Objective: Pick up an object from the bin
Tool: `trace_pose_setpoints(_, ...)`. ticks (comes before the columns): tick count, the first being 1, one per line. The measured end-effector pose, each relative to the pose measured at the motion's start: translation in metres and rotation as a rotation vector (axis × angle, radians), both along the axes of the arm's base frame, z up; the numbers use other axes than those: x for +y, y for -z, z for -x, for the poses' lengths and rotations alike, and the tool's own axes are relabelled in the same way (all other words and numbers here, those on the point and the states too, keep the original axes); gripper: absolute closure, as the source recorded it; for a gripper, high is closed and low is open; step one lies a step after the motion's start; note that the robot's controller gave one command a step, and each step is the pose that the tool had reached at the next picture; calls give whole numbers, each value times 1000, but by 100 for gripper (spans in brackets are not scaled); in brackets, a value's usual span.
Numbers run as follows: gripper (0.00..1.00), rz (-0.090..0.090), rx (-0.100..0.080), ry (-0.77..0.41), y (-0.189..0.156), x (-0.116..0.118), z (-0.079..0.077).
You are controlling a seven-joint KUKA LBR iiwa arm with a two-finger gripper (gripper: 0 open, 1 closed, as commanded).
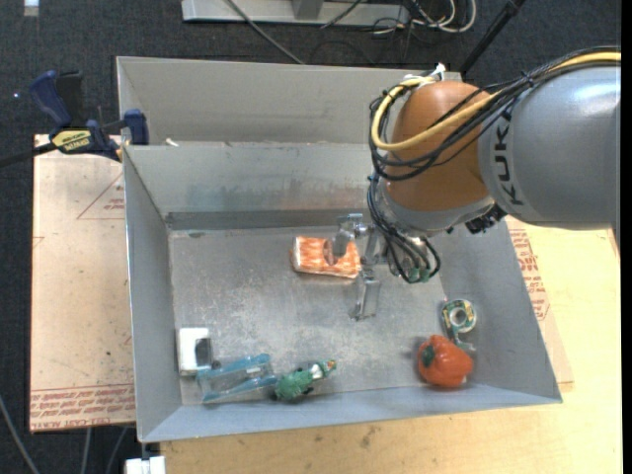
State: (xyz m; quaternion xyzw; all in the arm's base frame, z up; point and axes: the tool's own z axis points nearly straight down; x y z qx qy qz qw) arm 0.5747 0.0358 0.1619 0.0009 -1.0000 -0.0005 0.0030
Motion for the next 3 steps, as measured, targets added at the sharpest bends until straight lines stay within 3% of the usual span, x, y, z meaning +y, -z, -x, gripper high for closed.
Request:
trace_pose_setpoints(1,0,0,-7,1,-5,0,-1)
trace_pose_setpoints(2,0,-1,-18,11,47,29,-34)
trace_pose_setpoints(3,100,0,-12,-26,88,-4,-33)
